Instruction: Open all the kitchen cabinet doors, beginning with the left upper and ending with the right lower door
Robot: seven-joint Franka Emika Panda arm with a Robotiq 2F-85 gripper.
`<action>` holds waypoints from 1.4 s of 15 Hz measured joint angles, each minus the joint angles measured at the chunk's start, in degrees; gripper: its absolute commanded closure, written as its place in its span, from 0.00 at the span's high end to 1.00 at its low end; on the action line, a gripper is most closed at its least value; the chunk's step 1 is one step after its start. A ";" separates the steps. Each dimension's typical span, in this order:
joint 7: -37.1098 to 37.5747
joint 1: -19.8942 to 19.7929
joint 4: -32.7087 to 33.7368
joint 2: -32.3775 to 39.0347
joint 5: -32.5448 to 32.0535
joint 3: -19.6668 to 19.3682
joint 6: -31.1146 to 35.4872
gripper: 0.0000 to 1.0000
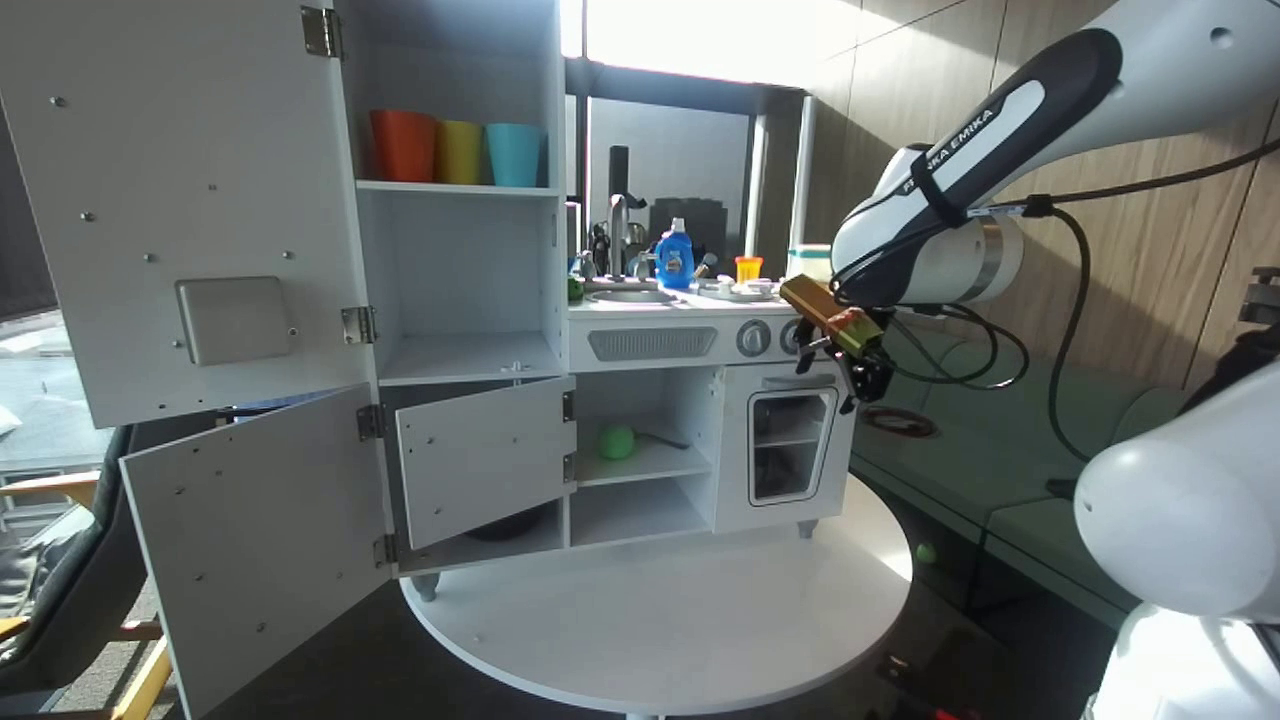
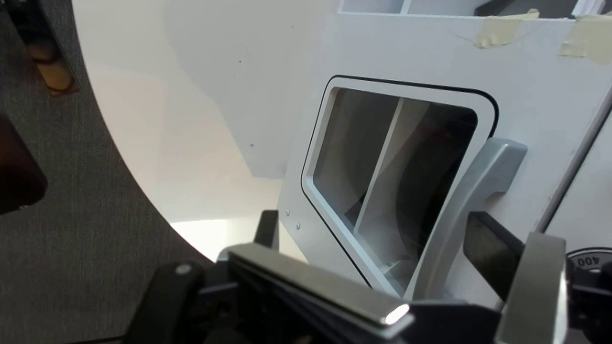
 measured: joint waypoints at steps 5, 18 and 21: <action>0.65 0.79 -0.44 2.53 0.26 -0.99 5.53 1.00; 2.26 0.77 -1.01 9.27 0.38 -0.82 18.28 1.00; 3.08 0.77 -1.42 9.87 0.62 -0.82 20.57 1.00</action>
